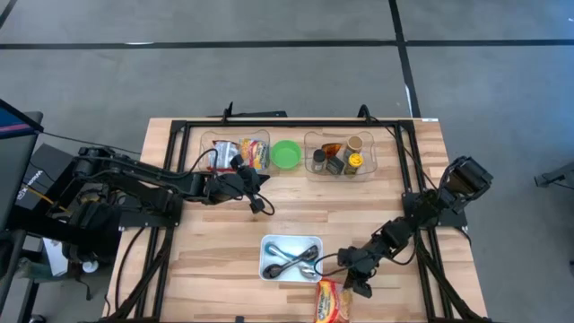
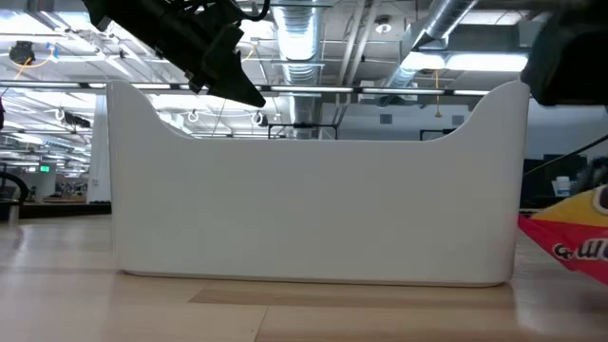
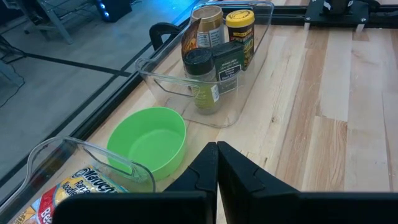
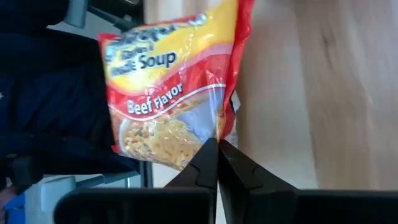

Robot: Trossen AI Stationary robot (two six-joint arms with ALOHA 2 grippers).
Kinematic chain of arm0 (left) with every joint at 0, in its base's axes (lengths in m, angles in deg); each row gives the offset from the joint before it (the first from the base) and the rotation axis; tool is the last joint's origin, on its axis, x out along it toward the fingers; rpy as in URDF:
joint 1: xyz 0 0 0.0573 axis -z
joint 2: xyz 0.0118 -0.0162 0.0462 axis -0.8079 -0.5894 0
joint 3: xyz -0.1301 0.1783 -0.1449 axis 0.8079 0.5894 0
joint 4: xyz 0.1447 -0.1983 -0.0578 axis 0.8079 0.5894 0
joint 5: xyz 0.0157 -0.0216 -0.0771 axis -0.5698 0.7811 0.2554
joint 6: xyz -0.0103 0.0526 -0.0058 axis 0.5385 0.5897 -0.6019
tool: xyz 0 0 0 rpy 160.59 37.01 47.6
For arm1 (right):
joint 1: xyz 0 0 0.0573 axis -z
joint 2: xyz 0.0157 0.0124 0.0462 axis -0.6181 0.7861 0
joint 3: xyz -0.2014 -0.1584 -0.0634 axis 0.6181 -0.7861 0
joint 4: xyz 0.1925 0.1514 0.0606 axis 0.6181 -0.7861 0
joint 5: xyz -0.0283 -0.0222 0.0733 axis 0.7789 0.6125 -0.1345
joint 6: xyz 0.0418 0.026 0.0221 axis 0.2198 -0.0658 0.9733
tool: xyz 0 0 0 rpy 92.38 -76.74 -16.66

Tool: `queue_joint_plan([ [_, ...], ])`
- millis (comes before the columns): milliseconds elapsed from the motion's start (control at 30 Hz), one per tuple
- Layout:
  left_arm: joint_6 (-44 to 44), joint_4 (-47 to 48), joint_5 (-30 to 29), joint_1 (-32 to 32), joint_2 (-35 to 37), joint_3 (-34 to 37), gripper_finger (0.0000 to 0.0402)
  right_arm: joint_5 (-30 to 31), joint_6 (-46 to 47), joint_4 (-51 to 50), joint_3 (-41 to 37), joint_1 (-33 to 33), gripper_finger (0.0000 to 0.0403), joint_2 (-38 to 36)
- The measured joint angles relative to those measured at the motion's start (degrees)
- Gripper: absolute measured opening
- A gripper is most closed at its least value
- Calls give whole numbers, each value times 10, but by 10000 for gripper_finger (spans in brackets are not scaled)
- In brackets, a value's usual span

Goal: Pick & Place Food Item
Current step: Put the orange noodle pack into the left transparent bin

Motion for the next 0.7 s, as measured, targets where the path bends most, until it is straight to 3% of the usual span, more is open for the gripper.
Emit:
queue_joint_plan([
  [400, 0, 0, 0, 0, 0, 0, 3, -6, -55, -11, 66, 1, 0, 0],
  [700, 0, 0, 0, 0, 0, 0, 3, -9, -68, -179, 144, -18, 0, -1],
])
